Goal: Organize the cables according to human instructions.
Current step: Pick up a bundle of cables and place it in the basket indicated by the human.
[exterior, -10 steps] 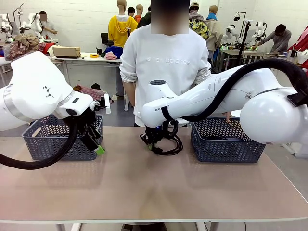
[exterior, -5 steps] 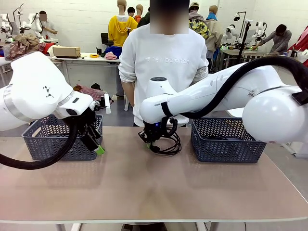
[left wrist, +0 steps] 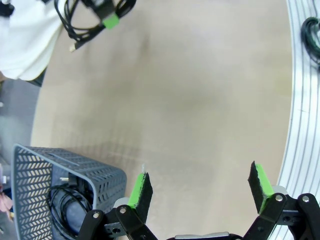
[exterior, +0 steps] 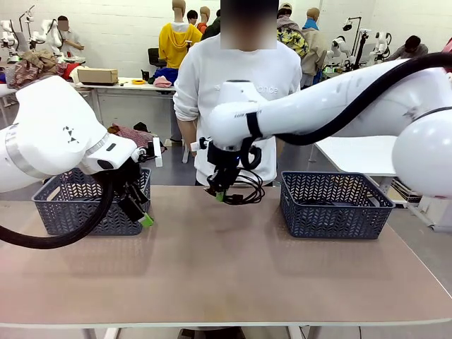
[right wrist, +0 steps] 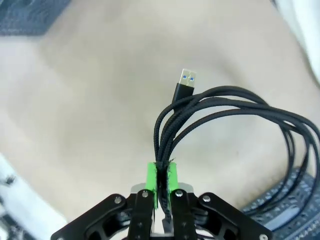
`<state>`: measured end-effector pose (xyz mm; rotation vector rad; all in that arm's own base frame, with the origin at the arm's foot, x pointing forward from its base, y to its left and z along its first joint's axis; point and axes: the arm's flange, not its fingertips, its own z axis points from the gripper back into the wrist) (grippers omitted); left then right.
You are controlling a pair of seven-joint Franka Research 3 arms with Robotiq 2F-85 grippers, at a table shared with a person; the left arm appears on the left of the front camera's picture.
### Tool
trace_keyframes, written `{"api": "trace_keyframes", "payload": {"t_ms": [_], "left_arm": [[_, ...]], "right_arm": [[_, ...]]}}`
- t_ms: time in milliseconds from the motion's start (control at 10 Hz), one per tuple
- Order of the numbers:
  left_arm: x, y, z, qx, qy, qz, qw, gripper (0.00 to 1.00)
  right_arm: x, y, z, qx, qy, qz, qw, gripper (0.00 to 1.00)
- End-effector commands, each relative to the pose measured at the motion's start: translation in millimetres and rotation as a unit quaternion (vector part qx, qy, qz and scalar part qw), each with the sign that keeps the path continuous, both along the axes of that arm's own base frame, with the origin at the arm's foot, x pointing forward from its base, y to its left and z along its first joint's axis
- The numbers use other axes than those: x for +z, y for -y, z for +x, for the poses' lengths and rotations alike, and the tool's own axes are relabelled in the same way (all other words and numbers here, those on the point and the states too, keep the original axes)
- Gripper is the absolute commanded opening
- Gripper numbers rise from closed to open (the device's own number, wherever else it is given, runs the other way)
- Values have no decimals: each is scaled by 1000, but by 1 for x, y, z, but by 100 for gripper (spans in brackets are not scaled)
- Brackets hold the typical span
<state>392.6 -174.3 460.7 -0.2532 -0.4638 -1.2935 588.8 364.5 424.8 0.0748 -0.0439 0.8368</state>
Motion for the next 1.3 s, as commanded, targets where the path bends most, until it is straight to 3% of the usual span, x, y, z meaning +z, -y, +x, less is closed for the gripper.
{"api": "trace_keyframes", "payload": {"t_ms": [0, 200, 500, 1200], "left_arm": [[1, -1, 0, 0, -2, -1, 1000, 100], [1, -1, 0, 0, -2, -1, 1000, 100], [1, -1, 0, 0, -2, -1, 1000, 100], [1, -1, 0, 0, -2, -1, 1000, 100]], "right_arm": [[34, 32, -8, 97, -29, -15, 995, 0], [65, 59, -16, 155, -27, -6, 988, 0], [96, 115, -14, 193, -2, 10, 981, 0], [90, 242, -19, 241, 26, 33, 970, 0]]}}
